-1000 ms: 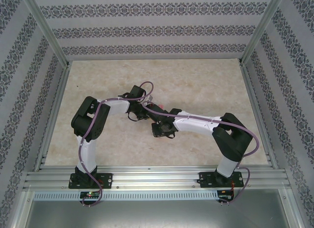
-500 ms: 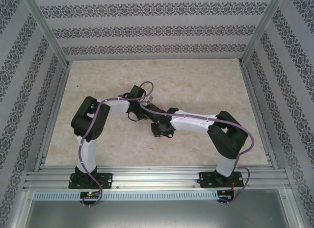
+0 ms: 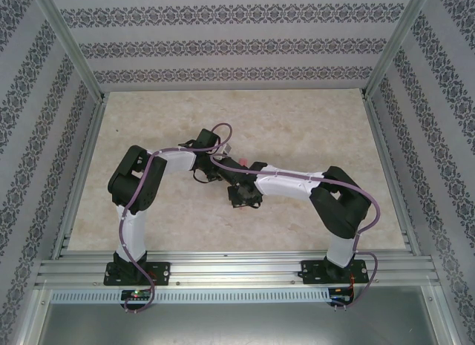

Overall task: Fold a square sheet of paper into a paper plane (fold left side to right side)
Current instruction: Fold the wing for the fifth time at the center of the table.

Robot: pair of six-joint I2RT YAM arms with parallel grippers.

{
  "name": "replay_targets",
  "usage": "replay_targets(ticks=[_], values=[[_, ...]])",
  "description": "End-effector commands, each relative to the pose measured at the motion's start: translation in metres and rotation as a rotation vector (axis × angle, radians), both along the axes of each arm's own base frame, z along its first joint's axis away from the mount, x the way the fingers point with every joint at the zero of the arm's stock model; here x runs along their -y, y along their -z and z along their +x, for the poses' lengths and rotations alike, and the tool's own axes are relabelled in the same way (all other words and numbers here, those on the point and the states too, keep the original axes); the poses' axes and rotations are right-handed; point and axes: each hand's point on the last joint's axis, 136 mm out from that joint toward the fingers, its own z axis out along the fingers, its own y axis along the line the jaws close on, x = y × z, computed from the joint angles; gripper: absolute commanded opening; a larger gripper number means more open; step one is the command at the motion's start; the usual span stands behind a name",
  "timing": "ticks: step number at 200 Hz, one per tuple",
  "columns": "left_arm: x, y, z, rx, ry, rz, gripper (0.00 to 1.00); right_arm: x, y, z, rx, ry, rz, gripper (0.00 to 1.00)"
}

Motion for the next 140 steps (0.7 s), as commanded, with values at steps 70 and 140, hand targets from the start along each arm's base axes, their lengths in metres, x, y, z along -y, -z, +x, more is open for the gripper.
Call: replay_targets(ticks=[70,140], values=[[-0.006,0.011,0.001,-0.023,0.007,0.027,0.01,0.0,0.003,0.003,0.004,0.005,-0.044,0.16],[-0.007,0.01,0.003,-0.02,0.001,0.026,0.01,0.005,0.011,-0.008,-0.025,-0.011,-0.078,0.12]])
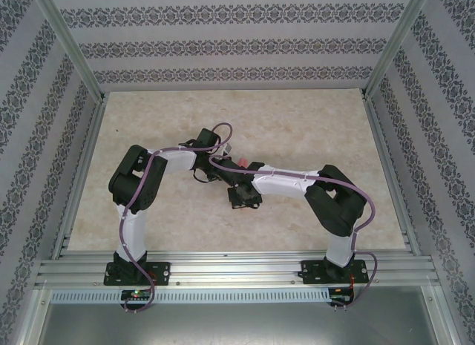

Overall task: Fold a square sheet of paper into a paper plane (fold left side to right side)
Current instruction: Fold the wing for the fifth time at the center of the table.

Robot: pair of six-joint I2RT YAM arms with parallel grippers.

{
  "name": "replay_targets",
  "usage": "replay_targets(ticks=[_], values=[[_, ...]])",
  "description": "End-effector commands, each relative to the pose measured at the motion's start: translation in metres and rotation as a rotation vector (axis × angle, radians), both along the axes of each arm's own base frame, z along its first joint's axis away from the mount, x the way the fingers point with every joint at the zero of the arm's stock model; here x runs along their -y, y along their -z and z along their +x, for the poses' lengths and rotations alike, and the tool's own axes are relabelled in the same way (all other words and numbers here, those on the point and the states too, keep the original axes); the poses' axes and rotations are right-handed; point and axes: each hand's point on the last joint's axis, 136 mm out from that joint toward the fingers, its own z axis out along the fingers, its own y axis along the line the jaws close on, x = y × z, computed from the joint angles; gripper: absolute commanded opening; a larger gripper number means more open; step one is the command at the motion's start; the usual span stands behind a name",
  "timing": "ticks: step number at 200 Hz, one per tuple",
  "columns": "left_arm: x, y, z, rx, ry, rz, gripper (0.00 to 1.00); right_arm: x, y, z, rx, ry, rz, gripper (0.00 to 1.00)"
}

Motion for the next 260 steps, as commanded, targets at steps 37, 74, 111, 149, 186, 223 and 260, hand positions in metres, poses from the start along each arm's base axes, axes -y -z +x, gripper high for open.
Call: replay_targets(ticks=[37,74,111,149,186,223,260], values=[[-0.009,0.011,0.004,-0.016,-0.009,0.031,0.01,0.004,0.007,-0.012,-0.013,-0.024,-0.072,0.12],[-0.009,0.011,0.005,-0.013,-0.01,0.031,0.01,0.003,0.002,-0.012,0.004,-0.035,-0.064,0.14],[-0.009,0.012,0.005,-0.013,-0.006,0.031,0.01,-0.008,-0.019,-0.009,0.057,-0.06,0.047,0.28],[-0.008,0.01,0.006,-0.008,-0.005,0.028,0.01,-0.013,-0.048,-0.005,0.108,-0.055,0.246,0.38],[-0.007,0.008,0.009,0.003,-0.001,0.022,0.01,-0.017,-0.059,0.016,0.113,0.015,0.56,0.32],[-0.006,0.006,0.012,0.013,-0.001,0.019,0.01,-0.011,-0.062,0.036,0.127,0.086,0.767,0.3],[-0.005,0.004,0.015,0.018,-0.001,0.015,0.01,-0.017,-0.052,0.043,0.09,0.095,0.839,0.28]])
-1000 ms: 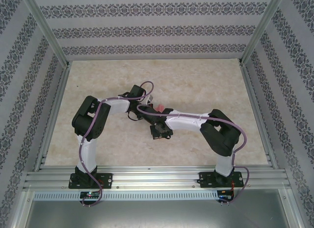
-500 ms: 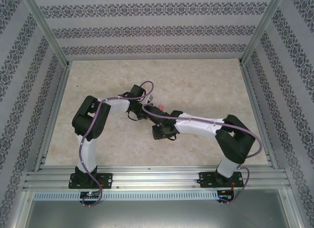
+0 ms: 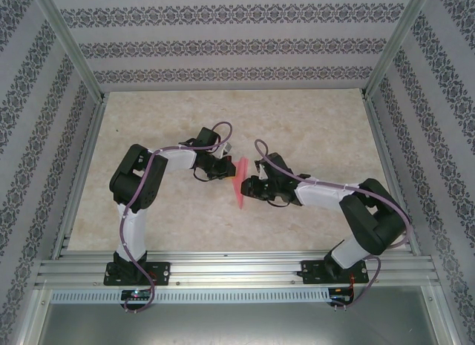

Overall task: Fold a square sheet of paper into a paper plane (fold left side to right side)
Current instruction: Fold the wing for the fifth time at the center of the table.

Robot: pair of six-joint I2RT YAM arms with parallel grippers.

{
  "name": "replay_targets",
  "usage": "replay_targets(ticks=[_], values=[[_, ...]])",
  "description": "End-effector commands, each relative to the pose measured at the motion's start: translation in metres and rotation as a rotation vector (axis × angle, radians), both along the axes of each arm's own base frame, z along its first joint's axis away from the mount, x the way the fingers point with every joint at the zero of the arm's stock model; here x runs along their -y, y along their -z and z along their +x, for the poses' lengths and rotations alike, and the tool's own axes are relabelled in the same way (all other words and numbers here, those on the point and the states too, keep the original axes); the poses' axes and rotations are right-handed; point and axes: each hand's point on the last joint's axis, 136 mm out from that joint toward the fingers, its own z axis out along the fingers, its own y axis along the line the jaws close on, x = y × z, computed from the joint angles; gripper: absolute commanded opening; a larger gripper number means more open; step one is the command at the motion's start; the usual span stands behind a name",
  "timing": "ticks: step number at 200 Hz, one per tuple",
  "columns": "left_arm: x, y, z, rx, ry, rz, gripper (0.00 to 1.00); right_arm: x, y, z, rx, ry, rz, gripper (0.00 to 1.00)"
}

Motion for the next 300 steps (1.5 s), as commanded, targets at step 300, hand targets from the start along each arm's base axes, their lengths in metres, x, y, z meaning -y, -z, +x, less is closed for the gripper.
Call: replay_targets(ticks=[300], values=[[-0.007,0.008,0.013,0.007,-0.003,0.018,0.0,-0.028,0.015,0.018,-0.047,-0.039,0.139,0.21]])
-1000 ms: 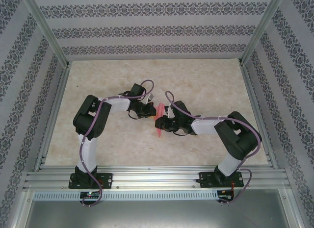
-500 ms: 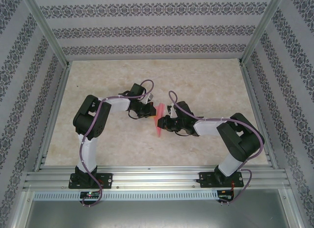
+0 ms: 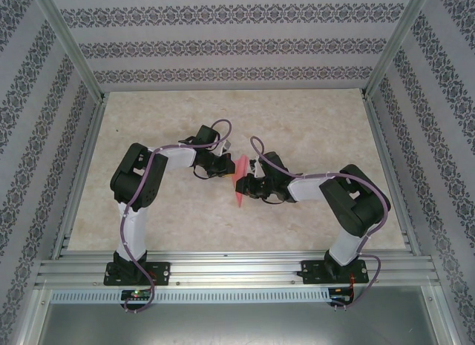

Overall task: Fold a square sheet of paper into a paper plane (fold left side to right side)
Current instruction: Fold the wing for the fifth time at the center of the table.

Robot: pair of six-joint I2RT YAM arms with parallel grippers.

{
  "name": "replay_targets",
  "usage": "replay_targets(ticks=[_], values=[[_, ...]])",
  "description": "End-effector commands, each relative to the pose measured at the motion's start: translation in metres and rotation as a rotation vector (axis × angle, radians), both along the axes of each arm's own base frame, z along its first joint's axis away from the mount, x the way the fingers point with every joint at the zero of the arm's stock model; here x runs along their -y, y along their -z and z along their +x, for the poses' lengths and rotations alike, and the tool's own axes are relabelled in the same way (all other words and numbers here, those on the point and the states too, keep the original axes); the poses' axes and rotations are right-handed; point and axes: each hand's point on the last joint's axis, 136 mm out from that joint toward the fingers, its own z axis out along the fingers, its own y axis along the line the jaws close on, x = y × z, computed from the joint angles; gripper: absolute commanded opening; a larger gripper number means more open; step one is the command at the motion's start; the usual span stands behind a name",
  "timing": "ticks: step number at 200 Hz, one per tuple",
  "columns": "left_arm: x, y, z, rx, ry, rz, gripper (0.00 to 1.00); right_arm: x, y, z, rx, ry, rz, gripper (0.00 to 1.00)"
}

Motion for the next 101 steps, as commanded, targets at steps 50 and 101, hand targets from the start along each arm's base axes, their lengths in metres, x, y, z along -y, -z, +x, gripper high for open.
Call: replay_targets(ticks=[50,101], values=[[-0.004,0.008,0.002,-0.006,0.012,0.015,0.0,-0.003,0.006,0.004,-0.009,-0.004,-0.025,0.21],[-0.003,0.007,0.002,-0.008,0.013,0.013,0.0,-0.008,0.012,0.002,-0.027,-0.023,-0.042,0.21]])
